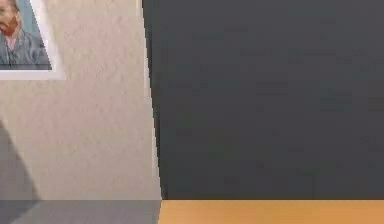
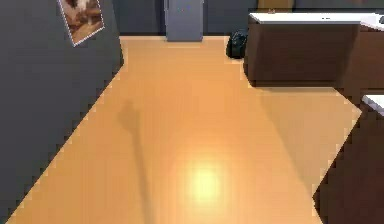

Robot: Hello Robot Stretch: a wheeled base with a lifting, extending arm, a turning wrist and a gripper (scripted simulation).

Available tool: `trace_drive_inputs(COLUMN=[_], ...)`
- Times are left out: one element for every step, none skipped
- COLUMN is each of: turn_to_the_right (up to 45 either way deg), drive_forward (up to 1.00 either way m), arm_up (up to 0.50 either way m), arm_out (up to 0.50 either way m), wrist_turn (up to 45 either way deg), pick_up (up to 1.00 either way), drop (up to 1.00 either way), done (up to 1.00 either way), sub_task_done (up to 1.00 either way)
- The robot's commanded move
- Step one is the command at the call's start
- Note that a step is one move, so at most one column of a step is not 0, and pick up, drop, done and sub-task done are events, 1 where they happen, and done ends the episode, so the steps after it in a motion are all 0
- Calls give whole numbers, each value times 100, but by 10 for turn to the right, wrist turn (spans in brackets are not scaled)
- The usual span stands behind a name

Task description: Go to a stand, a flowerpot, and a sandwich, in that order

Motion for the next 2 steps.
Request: trace_drive_inputs(turn_to_the_right=[-450,-450], drive_forward=[0,0], arm_up=[0,0], arm_out=[0,0], wrist_turn=[0,0], pick_up=[0,0], drop=[0,0], done=[0,0], sub_task_done=[0,0])
